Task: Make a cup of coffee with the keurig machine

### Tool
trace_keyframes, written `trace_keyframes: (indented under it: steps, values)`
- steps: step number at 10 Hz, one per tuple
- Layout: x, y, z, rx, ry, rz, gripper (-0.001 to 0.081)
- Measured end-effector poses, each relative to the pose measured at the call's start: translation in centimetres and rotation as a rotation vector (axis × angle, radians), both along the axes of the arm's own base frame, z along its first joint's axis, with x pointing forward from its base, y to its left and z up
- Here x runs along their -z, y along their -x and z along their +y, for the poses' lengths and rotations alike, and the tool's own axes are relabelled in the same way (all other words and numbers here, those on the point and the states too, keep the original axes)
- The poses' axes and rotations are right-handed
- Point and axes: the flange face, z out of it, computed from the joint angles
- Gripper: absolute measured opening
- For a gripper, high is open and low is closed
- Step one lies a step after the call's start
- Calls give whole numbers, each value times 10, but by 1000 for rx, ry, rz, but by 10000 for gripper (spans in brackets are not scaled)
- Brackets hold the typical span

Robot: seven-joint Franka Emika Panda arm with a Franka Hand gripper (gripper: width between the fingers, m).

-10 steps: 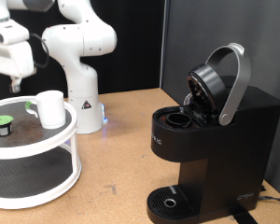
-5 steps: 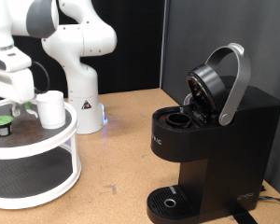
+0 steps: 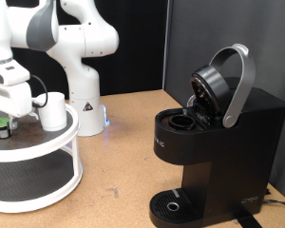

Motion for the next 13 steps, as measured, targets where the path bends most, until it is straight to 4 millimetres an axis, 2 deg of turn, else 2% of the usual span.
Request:
trace_keyframes:
  steps: [1, 3, 4, 5, 8, 13]
  values:
    - [3, -1, -1, 4, 1, -1, 805]
    - [8, -4, -2, 14, 1, -9, 540]
    - [7, -6, -3, 19, 2, -16, 540]
    - [7, -6, -3, 24, -3, -19, 459]
    - [-3, -6, -7, 36, -62, 1, 459]
    - [-65, -1, -18, 12, -135, -5, 459]
